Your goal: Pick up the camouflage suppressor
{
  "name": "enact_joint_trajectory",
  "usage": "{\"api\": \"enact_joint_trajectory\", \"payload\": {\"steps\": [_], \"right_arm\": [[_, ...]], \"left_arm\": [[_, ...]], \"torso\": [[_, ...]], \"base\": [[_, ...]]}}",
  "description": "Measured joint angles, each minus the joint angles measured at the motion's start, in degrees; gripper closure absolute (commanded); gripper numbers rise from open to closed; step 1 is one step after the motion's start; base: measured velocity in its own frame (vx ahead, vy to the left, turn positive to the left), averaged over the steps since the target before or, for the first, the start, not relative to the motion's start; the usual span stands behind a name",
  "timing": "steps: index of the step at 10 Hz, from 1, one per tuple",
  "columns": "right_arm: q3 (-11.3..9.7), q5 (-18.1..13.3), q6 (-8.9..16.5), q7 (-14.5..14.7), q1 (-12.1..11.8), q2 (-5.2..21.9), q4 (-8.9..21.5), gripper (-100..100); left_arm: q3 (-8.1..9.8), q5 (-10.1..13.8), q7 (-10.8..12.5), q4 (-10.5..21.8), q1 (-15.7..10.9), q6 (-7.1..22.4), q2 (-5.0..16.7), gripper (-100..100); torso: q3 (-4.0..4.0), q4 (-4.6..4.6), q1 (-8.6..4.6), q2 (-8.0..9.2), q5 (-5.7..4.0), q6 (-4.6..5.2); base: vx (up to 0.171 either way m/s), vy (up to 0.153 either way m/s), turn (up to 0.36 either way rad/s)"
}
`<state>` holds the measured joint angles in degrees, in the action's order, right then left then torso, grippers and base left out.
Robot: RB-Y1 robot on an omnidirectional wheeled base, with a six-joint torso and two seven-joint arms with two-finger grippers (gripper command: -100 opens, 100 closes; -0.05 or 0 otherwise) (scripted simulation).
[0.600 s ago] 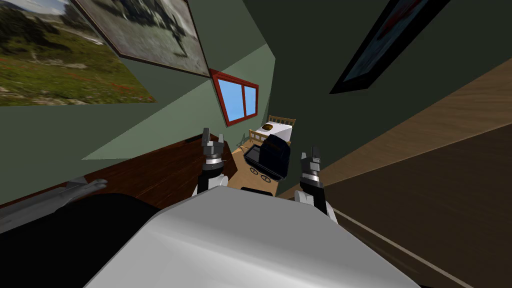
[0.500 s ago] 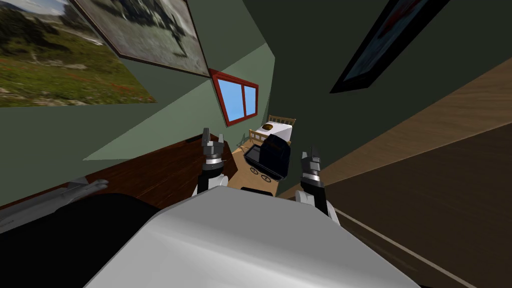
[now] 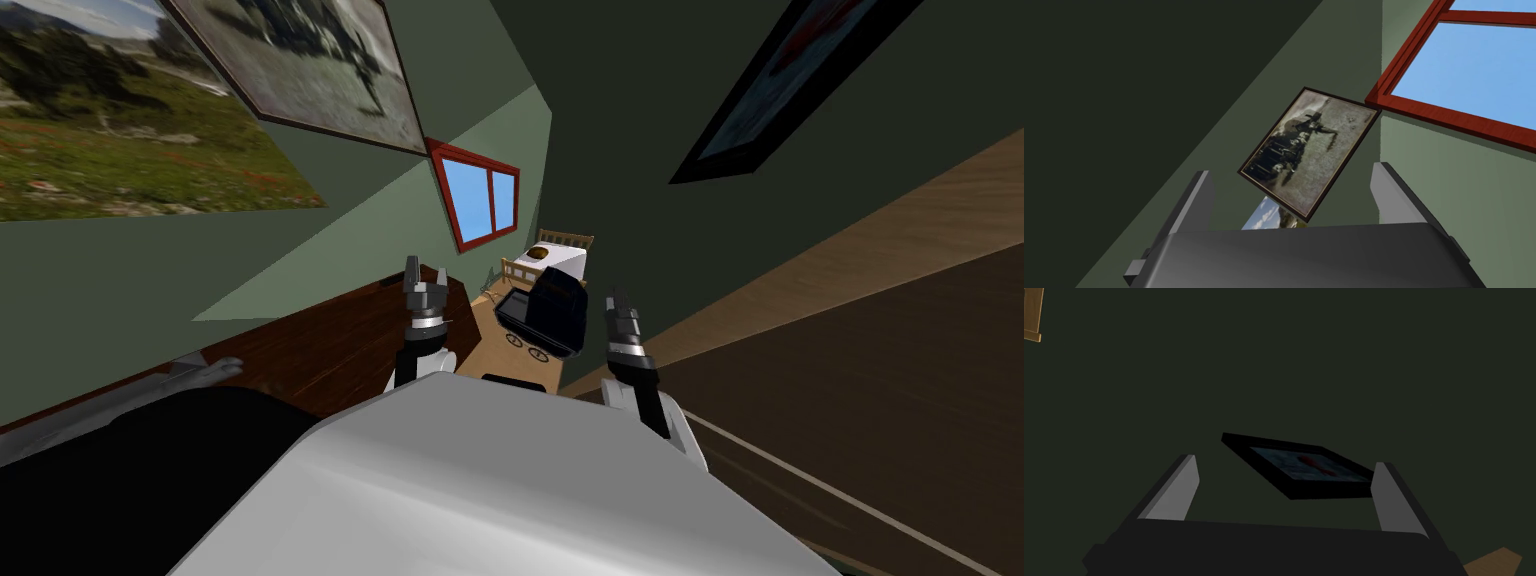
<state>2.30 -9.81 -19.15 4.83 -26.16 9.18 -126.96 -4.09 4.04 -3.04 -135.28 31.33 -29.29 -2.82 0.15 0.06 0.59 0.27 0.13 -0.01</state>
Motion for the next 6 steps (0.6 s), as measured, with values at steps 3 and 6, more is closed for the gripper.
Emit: {"api": "enact_joint_trajectory", "payload": {"steps": [3, 6], "right_arm": [[0.0, -2.3, 0.4, 1.7, 1.3, 4.5, 0.2, -100], [-0.2, -4.2, 0.4, 3.0, 2.5, 9.4, 1.1, -100]], "left_arm": [[0.00, 0.0, 0.0, 0.0, 0.0, 0.0, 0.0, 0], [0.00, 0.0, 0.0, 0.0, 0.0, 0.0, 0.0, 0]], "torso": [[-0.01, 0.00, -0.24, -0.01, -0.05, 0.00], [-0.05, -0.02, -0.16, -0.09, -0.03, 0.00]], "base": [[-0.061, 0.105, 0.040], [-0.039, 0.104, 0.039]]}}
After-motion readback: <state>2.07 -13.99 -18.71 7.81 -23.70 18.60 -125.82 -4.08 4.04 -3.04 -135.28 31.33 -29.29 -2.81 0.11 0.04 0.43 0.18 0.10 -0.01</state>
